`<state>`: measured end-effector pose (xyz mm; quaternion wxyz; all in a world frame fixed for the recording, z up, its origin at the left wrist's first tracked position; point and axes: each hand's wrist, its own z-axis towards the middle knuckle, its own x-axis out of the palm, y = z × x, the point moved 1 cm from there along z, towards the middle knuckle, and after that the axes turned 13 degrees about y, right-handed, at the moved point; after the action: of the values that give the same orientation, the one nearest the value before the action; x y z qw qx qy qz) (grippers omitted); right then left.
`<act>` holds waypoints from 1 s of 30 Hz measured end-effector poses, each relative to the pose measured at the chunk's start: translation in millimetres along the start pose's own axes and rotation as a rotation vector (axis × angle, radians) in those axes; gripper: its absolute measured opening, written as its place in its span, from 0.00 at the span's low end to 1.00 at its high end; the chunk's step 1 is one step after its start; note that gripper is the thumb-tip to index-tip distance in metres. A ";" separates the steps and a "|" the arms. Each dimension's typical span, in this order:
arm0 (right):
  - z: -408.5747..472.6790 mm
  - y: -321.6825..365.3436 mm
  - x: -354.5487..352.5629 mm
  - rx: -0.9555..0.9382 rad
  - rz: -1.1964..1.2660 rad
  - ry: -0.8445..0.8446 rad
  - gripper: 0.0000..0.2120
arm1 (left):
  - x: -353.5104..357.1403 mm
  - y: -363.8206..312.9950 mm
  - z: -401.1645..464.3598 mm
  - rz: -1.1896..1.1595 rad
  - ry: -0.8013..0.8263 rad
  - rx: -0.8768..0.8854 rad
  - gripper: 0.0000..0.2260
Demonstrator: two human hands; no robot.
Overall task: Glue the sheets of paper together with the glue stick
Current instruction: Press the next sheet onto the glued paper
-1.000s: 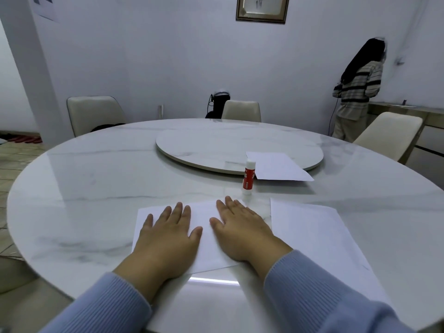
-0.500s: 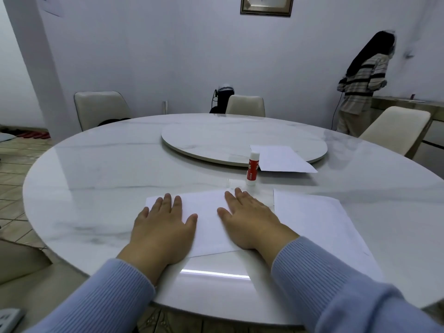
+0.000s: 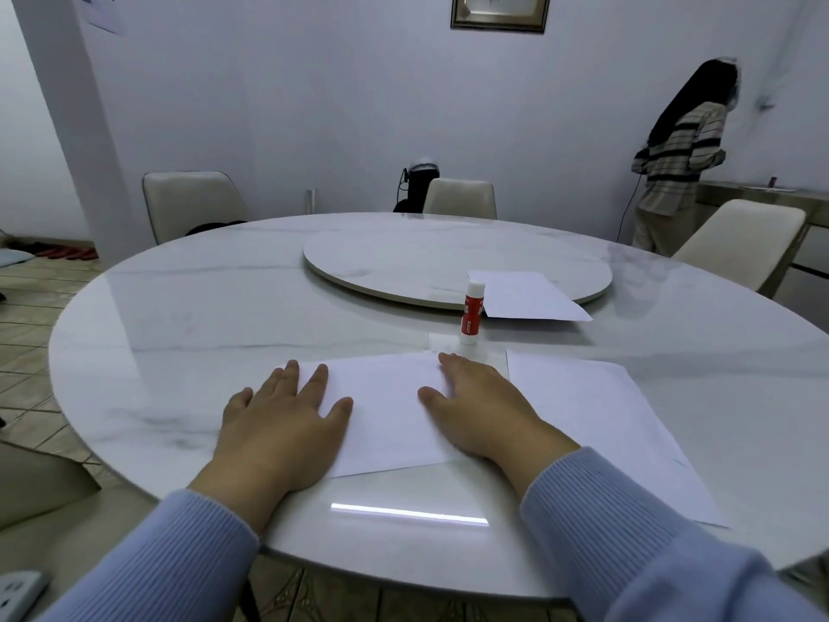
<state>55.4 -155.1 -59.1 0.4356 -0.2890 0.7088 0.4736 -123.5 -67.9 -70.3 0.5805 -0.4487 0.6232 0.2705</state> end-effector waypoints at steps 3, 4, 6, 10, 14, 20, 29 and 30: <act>0.0 -1.7 -7.5 -0.003 0.154 -0.063 0.34 | 0.2 -0.6 0.6 -0.017 -0.010 -0.003 0.29; -0.1 -2.7 -9.3 -0.017 0.226 -0.085 0.35 | 0.5 -0.8 0.6 -0.027 -0.016 -0.004 0.29; -1.9 -3.7 -11.8 -0.064 0.418 -0.123 0.35 | 1.1 -1.1 0.6 -0.039 -0.026 -0.004 0.29; -6.0 -5.7 -18.2 -0.180 0.518 -0.321 0.32 | 0.7 -1.5 1.2 -0.044 -0.032 -0.007 0.29; -8.5 -3.9 -23.4 -0.211 0.562 -0.422 0.28 | 0.7 -1.4 1.5 -0.053 -0.035 -0.007 0.29; -4.9 -12.4 -22.6 -0.132 0.535 -0.364 0.07 | -1.7 0.7 3.1 -0.097 -0.049 -0.012 0.31; -7.7 -19.7 -30.5 -0.080 0.626 -0.385 0.03 | -2.7 2.2 2.9 -0.135 -0.057 -0.018 0.32; -7.9 -20.4 -30.8 -0.078 0.639 -0.381 0.03 | -2.8 2.7 3.0 -0.136 -0.060 -0.021 0.32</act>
<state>83.4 -170.4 -38.8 0.3786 0.0236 0.6510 0.6574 -124.6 -63.5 -68.7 0.6112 -0.4877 0.5709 0.2502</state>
